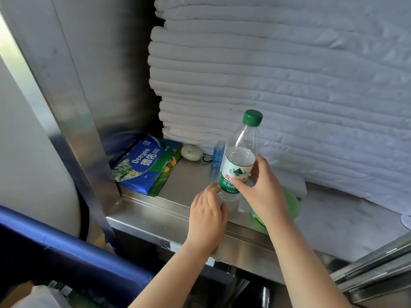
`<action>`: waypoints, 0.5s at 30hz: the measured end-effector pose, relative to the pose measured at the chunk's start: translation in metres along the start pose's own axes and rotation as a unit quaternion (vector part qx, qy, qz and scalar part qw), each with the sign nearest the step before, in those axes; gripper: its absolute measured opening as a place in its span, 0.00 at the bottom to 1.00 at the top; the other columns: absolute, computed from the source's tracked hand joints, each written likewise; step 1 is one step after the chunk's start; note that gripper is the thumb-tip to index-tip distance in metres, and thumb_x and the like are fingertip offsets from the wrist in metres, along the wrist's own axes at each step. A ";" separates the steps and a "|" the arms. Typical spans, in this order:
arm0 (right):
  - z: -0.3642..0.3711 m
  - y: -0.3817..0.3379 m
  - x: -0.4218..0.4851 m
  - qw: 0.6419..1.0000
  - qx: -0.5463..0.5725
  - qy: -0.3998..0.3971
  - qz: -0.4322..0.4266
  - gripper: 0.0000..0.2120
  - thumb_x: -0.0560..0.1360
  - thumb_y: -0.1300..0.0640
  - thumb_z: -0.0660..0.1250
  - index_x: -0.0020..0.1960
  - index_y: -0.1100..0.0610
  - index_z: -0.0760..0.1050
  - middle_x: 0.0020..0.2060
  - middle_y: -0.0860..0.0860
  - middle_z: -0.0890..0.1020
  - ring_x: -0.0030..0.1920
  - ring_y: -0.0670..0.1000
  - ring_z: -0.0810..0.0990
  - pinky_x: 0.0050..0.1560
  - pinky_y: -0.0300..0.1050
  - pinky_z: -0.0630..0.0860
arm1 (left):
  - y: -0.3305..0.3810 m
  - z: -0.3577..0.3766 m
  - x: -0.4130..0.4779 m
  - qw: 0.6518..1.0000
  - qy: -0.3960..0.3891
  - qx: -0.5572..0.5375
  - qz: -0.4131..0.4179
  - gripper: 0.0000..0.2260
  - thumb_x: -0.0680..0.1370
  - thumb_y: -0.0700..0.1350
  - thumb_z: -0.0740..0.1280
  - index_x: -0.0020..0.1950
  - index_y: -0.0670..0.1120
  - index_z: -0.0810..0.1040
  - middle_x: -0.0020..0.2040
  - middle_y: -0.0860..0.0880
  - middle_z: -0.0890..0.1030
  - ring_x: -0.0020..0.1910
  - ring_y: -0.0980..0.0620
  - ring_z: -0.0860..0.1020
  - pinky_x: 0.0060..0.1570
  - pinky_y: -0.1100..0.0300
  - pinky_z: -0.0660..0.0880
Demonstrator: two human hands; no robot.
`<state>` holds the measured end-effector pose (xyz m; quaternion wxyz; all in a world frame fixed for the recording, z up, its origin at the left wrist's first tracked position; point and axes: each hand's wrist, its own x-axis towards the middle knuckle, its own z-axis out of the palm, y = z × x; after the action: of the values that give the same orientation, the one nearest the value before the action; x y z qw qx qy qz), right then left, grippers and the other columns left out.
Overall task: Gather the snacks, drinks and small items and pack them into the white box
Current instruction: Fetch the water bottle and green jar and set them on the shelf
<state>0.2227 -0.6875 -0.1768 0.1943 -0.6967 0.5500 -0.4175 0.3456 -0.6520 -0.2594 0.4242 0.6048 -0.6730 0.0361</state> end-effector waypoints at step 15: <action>-0.073 0.005 0.009 0.970 0.150 0.192 0.003 0.26 0.71 0.57 0.73 0.64 0.45 0.67 0.55 0.38 0.79 0.56 0.40 0.78 0.54 0.36 0.74 | -0.004 0.001 0.001 0.995 -0.032 0.077 0.055 0.13 0.76 0.42 0.56 0.50 0.43 0.80 0.54 0.46 0.81 0.53 0.46 0.79 0.56 0.52 0.73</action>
<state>0.1616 -0.6837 -0.1353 0.1888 -0.5647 0.5104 -0.6205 0.3483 -0.6542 -0.2615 0.3523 0.5987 -0.7135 0.0917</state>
